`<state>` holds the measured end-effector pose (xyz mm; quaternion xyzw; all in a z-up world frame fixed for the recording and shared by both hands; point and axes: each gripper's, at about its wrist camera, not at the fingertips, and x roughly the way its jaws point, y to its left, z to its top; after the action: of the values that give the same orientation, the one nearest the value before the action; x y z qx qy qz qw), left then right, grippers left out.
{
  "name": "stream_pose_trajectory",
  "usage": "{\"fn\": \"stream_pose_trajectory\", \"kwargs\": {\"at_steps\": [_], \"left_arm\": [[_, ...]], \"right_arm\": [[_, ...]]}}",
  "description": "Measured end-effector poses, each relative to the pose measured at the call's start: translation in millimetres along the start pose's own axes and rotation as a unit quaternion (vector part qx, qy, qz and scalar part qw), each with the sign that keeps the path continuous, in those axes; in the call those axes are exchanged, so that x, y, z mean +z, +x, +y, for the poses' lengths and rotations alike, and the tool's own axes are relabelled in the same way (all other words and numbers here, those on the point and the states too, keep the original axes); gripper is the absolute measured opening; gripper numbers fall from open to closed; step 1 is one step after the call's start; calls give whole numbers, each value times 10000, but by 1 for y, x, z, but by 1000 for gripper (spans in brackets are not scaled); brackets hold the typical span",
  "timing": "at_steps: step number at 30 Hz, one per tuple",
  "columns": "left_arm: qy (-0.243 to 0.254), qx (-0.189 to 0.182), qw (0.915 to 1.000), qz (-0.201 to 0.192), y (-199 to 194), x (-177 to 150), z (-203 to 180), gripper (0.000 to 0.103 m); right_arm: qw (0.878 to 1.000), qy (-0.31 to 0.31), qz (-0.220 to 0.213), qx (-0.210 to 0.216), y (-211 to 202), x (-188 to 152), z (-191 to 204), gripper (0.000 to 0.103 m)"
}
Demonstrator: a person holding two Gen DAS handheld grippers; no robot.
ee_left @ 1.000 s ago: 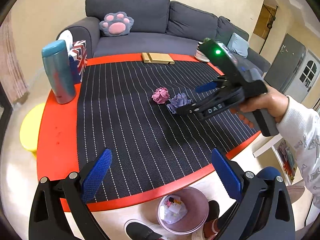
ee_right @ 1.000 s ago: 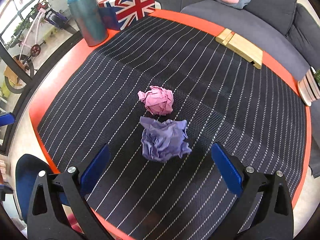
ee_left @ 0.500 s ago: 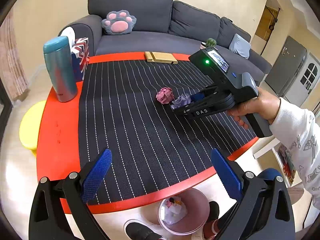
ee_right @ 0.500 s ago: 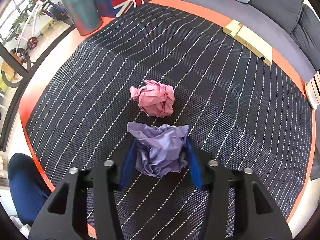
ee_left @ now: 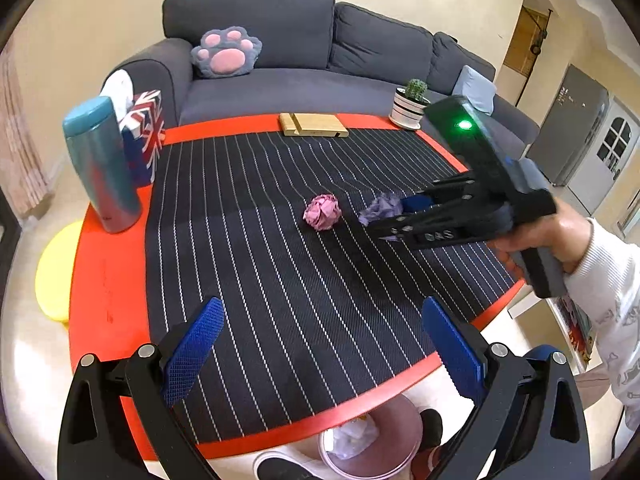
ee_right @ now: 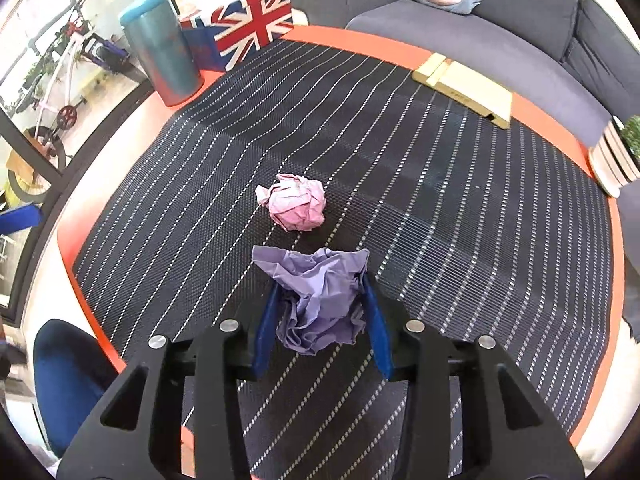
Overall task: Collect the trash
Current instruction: 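Lift the purple paper with the right gripper while the left gripper closes on the pink paper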
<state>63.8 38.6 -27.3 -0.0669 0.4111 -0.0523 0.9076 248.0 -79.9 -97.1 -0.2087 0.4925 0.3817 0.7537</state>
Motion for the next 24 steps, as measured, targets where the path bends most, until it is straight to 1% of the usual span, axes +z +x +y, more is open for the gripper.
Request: {"fn": "stream_pose_trajectory", "kwargs": {"at_steps": [10, 15, 22, 24], "left_arm": [[138, -46, 9999, 27, 21, 29, -3, 95], [230, -30, 9996, 179, 41, 43, -5, 95], [346, 16, 9984, 438, 76, 63, -4, 95], [373, -19, 9980, 519, 84, 67, -4, 95]], "right_arm": [[9987, 230, -459, -27, -46, -20, -7, 40], [9976, 303, -623, -3, -66, -31, -10, 40], [9969, 350, -709, -23, -77, -45, -14, 40], [9968, 373, -706, -35, -78, -48, -16, 40]]}}
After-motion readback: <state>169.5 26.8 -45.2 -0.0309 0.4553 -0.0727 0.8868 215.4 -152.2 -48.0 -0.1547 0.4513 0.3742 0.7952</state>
